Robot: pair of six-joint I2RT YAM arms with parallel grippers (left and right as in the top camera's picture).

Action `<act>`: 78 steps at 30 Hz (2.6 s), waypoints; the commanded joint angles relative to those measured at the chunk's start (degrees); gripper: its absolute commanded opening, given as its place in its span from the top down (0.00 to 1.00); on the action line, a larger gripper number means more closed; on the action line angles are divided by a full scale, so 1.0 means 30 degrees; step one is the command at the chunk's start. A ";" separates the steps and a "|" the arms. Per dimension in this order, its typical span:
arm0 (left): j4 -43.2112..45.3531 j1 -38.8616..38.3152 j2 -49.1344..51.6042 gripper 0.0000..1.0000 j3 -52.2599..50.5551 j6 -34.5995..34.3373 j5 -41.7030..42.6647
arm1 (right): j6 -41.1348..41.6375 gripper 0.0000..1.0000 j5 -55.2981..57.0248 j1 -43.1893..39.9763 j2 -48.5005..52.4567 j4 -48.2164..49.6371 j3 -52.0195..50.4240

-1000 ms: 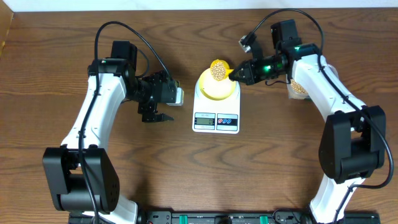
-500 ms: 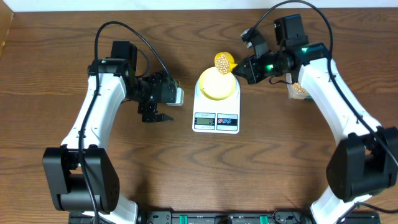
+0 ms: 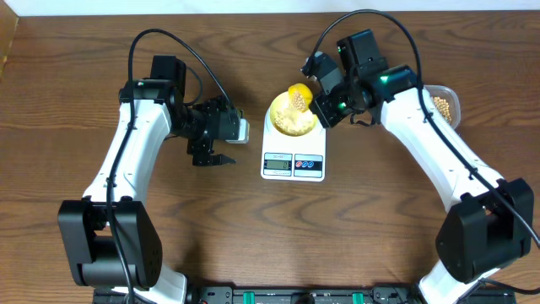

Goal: Scoop item into bowl and weigh 50g on scale
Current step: 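Tip the scoop to pour soybeans into the yellow bowl, then move the empty scoop back right over the soybean tub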

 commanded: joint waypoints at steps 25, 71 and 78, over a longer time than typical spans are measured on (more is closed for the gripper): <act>-0.0044 -0.0044 0.0000 0.02 0.0022 0.0262 0.0372 | -0.6237 0.99 0.7308 0.3359 -0.1071 0.0036 0.0066; -0.0044 -0.0044 0.0000 0.02 0.0022 0.0262 0.0372 | 0.3045 0.99 0.8714 -0.7548 0.0583 -1.4797 0.9908; -0.0044 -0.0044 0.0000 0.03 0.0015 0.0262 0.0372 | 0.3016 0.99 0.8765 -0.8655 0.2856 -1.4775 0.9894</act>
